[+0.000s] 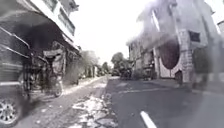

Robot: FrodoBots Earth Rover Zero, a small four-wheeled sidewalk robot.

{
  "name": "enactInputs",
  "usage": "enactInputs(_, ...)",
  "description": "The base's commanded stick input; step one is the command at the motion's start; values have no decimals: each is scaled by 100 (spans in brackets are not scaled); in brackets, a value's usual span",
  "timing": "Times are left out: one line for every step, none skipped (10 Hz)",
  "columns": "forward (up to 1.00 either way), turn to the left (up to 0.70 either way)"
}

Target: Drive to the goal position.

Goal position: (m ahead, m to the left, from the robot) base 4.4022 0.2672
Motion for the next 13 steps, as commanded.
enactInputs(85, -19)
enactInputs(85, -34)
enactInputs(85, -34)
enactInputs(85, -25)
enactInputs(85, -15)
enactInputs(85, -18)
enactInputs(85, -22)
enactInputs(85, -25)
enactInputs(85, -29)
enactInputs(85, -32)
enactInputs(85, -34)
enactInputs(85, -34)
enactInputs(85, -23)
